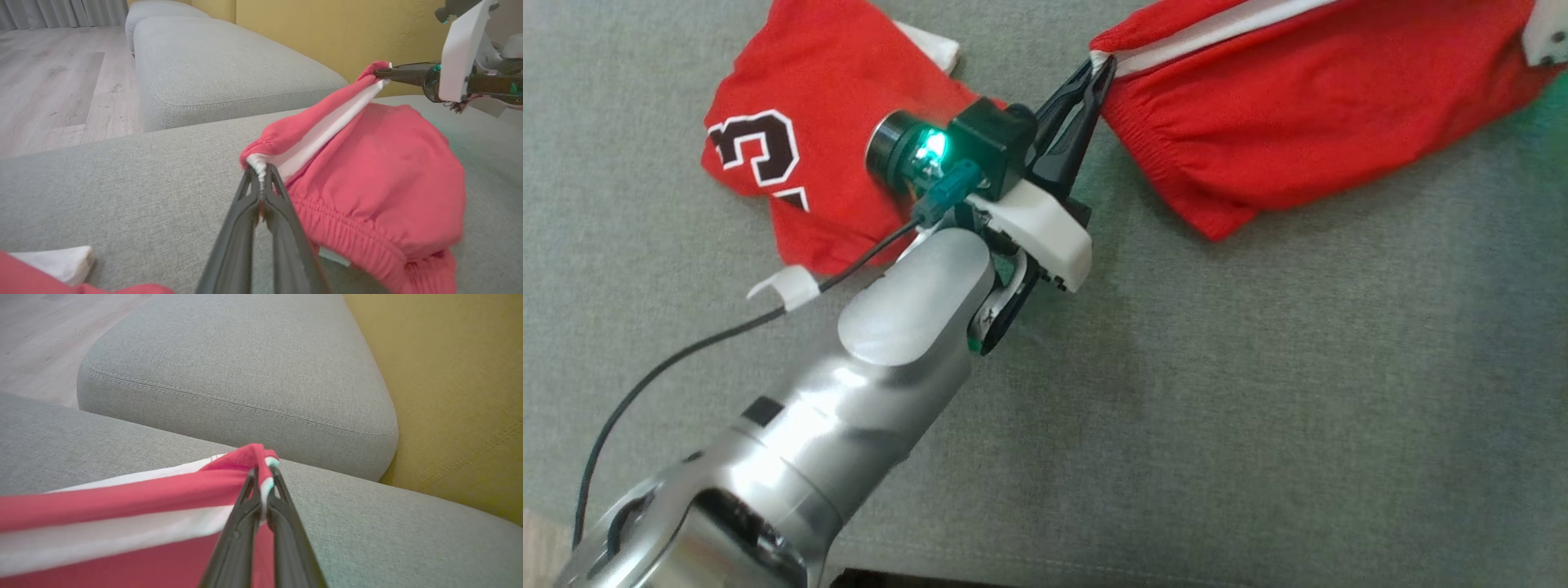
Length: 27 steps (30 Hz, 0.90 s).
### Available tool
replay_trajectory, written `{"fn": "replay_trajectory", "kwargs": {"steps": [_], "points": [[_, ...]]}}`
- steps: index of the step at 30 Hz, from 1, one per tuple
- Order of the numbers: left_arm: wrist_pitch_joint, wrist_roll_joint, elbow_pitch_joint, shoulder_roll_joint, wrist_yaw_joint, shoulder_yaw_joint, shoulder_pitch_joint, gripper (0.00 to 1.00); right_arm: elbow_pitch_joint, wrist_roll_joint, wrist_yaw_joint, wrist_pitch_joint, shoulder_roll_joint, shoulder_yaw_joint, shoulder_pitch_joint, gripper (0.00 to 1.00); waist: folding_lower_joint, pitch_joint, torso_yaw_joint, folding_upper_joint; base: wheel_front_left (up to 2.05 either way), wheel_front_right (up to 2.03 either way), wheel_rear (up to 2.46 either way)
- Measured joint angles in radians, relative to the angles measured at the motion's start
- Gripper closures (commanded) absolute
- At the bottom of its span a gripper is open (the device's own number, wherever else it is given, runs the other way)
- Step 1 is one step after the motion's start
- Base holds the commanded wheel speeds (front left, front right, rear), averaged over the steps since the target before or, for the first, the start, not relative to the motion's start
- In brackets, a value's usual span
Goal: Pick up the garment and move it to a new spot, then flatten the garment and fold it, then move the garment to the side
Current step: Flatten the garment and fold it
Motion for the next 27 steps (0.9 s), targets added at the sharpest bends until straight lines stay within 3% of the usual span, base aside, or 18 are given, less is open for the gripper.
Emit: {"fn": "replay_trajectory", "kwargs": {"steps": [1, 2, 3, 4, 5, 15, 20, 23, 27], "points": [[0.0, -0.005, 0.005, -0.001, -0.006, -0.006, -0.006, 1.0, 0.008, -0.011, 0.0, -0.007, 0.0, -0.01, -0.007, 0.0, 0.0, 0.005, 0.004, 0.0, 0.0, 0.0, 0.0], [0.0, -0.008, 0.007, -0.003, -0.007, -0.01, -0.012, 0.98, 0.017, -0.019, 0.0, -0.014, 0.0, -0.021, -0.014, 0.0, -0.0001, 0.01, 0.007, 0.0, 0.0, 0.0, 0.0], [-0.004, -0.015, 0.007, -0.004, -0.007, -0.015, -0.017, 0.57, 0.026, -0.025, 0.0, -0.02, 0.0, -0.029, -0.021, 0.0, -0.0001, 0.014, 0.009, 0.0, 0.0, 0.0, 0.0], [-0.007, -0.023, 0.007, -0.004, -0.007, -0.018, -0.02, 0.05, 0.031, -0.033, 0.0, -0.028, 0.001, -0.036, -0.026, 0.0, -0.0001, 0.017, 0.01, 0.0, 0.0, 0.0, 0.0], [-0.008, -0.03, 0.008, -0.004, -0.006, -0.023, -0.021, 0.0, 0.035, -0.038, 0.0, -0.042, 0.001, -0.048, -0.029, 0.0, 0.0, 0.019, 0.01, 0.0, 0.0, 0.0, 0.0], [-0.044, -0.049, 0.074, -0.005, 0.038, -0.031, -0.024, 0.0, 0.091, -0.057, 0.0, -0.171, 0.015, -0.147, -0.039, 0.0, -0.0002, -0.031, -0.007, 0.0, 0.0, 0.0, 0.0], [-0.053, -0.046, 0.083, 0.015, 0.06, 0.023, -0.023, 0.0, 0.091, 0.024, 0.0, -0.251, 0.062, -0.184, -0.016, 0.0, -0.0003, -0.096, -0.025, 0.0, 0.0, 0.0, 0.0], [-0.056, -0.001, 0.02, 0.053, 0.091, 0.083, -0.012, 0.0, 0.038, 0.077, 0.0, -0.267, 0.107, -0.156, 0.043, 0.0, -0.0004, -0.141, -0.04, 0.0, 0.0, 0.0, 0.0], [-0.06, 0.059, -0.094, 0.108, 0.128, 0.175, 0.061, 0.0, -0.153, 0.21, 0.0, -0.268, 0.165, -0.113, 0.18, 0.0, -0.0005, -0.204, -0.066, 0.0001, 0.0, 0.0, 0.0]]}}
